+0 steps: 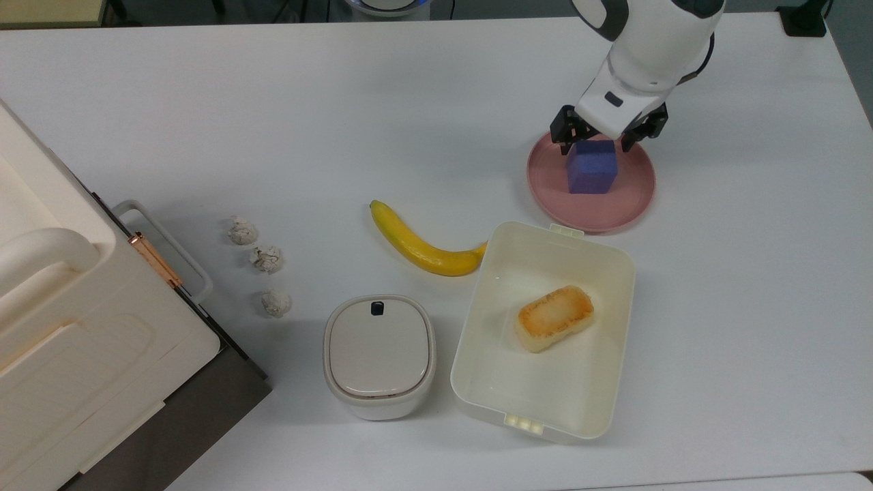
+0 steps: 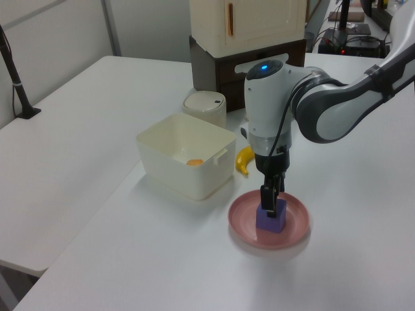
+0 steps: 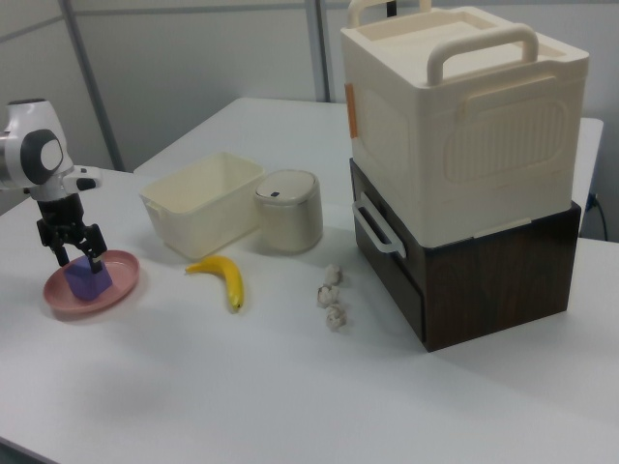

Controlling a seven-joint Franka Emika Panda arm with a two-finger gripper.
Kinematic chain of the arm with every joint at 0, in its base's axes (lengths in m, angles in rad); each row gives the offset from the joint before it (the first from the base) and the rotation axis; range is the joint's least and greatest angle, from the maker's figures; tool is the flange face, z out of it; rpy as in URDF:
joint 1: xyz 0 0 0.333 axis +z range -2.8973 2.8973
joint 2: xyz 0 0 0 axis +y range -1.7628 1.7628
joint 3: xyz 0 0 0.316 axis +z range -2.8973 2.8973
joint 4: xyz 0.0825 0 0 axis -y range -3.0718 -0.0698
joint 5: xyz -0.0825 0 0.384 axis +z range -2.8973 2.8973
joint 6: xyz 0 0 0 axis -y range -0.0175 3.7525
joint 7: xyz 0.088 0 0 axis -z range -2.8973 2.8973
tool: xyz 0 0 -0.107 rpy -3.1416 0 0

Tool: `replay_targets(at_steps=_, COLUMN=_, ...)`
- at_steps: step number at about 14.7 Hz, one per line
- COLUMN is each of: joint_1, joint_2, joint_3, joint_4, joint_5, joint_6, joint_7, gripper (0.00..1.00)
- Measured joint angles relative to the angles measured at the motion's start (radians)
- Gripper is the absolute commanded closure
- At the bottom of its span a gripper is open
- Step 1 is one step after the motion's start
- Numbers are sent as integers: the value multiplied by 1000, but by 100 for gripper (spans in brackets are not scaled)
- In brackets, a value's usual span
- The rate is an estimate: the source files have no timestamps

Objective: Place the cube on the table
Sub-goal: 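Lower the gripper onto the purple cube and close on it, then lift the purple cube off the plate and set it beside the banana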

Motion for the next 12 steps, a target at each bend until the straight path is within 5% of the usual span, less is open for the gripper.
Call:
replay_targets(at_steps=2, joint_1=0, joint_2=23, joint_3=-3, joint_4=18, joint_5=-4, joint_6=1, joint_7=2, gripper=6)
replay_targets(at_steps=3, joint_1=0, joint_2=36, joint_3=-3, joint_4=27, joint_5=-5, joint_6=1, joint_7=2, gripper=20)
replay_targets(at_steps=5, joint_1=0, joint_2=54, joint_3=-3, joint_4=40, joint_5=-5, joint_6=2, joint_7=2, gripper=64)
replay_targets(at_steps=7, joint_1=1, joint_2=61, joint_3=-3, joint_4=48, joint_5=-7, joint_6=2, joint_7=2, gripper=87)
replay_targets(at_steps=12, joint_1=0, joint_2=52, joint_3=-4, joint_4=59, joint_5=-8, joint_6=-11, joint_7=2, gripper=92)
